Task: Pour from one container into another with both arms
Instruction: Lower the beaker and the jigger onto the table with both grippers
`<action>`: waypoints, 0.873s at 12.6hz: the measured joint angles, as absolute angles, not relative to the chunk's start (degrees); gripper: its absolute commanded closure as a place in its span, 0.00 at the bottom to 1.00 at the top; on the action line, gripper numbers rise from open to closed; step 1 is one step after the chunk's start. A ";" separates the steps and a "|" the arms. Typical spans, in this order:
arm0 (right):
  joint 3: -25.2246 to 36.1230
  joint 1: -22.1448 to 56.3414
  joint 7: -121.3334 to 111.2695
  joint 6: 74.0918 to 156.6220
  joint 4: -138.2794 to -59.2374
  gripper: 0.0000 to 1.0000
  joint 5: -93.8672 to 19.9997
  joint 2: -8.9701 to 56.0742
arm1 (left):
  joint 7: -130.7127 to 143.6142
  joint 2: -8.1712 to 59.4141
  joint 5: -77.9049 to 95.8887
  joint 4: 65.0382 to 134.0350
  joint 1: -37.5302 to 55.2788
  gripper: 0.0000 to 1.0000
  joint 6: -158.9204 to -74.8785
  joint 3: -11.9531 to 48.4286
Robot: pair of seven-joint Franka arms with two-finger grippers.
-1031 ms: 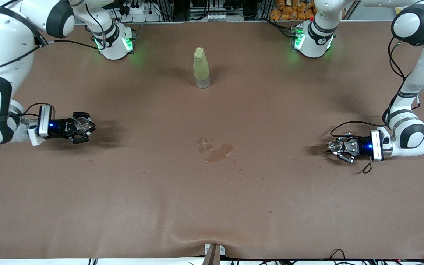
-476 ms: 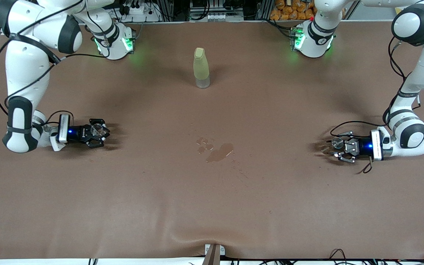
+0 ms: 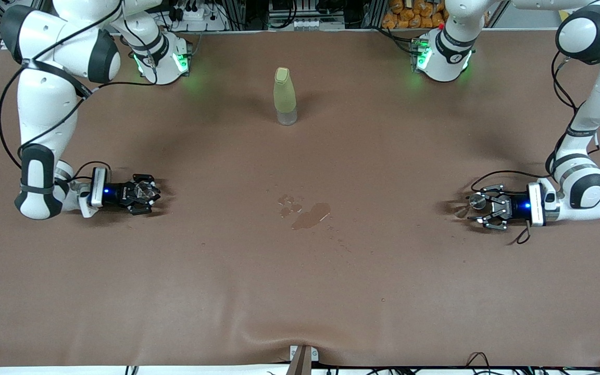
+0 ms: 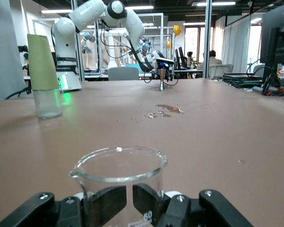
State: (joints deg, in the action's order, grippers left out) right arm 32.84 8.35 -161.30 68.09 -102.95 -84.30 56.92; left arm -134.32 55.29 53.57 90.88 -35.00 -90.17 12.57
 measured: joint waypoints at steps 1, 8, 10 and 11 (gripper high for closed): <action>32.42 8.02 -161.49 69.10 -102.79 1.00 -84.30 57.07 | -134.32 55.27 53.41 90.81 -35.64 0.32 -89.90 12.57; 31.39 7.55 -161.65 75.05 -100.76 1.00 -84.30 57.31 | -126.15 54.81 46.32 86.83 -37.64 0.32 -86.47 12.59; 31.36 7.54 -161.60 76.42 -99.92 0.96 -84.29 57.31 | -121.91 53.90 42.41 83.75 -38.05 0.32 -85.32 12.58; 31.36 7.52 -161.56 76.59 -99.78 0.76 -84.28 57.32 | -120.70 53.18 41.08 82.99 -38.60 0.32 -85.10 12.58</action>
State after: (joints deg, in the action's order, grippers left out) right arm 31.36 7.52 -161.56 76.59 -99.78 -84.28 57.32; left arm -120.70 53.18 41.08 82.99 -38.60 -85.10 12.58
